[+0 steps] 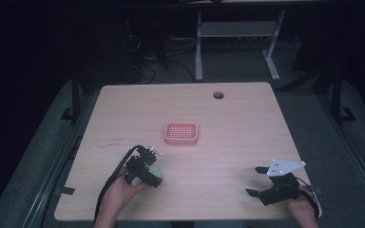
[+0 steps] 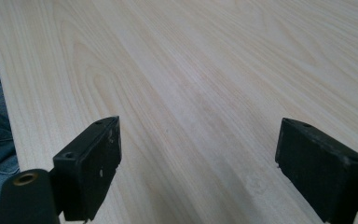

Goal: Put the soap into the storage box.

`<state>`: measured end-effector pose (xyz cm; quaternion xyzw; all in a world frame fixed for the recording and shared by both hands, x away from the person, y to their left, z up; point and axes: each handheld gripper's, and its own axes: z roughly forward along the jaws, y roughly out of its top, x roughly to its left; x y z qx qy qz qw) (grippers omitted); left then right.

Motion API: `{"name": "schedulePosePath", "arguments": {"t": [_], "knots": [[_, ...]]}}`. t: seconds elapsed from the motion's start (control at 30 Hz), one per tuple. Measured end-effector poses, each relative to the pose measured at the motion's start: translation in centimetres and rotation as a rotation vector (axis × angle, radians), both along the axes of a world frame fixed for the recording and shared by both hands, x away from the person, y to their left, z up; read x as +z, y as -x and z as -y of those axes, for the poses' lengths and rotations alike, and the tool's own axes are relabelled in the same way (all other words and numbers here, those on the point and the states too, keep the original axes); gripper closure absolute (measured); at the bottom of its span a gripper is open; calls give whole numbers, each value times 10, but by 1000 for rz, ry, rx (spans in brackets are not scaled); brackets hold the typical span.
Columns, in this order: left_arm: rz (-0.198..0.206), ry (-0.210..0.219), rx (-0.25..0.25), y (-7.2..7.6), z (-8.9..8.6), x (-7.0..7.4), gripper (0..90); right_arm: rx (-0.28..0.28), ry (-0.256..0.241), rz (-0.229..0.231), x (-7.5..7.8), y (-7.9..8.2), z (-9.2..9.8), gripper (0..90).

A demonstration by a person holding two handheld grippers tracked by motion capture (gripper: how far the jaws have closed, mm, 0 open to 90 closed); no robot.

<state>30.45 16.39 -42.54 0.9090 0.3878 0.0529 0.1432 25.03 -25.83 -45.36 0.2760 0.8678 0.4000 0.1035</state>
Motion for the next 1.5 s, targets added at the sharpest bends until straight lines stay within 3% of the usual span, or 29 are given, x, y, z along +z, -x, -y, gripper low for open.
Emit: {"name": "schedulePosePath", "arguments": {"t": [0.33,0.87,1.5], "knots": [[-20,-17,24,-4,0,-8,232,-1,-3,-2,1,1,-1,138],[-36,-33,20,-6,4,-16,255,-2,-5,1,1,1,0,138],[-35,-51,21,-6,5,-15,268,0,-23,15,3,1,4,138]]}}
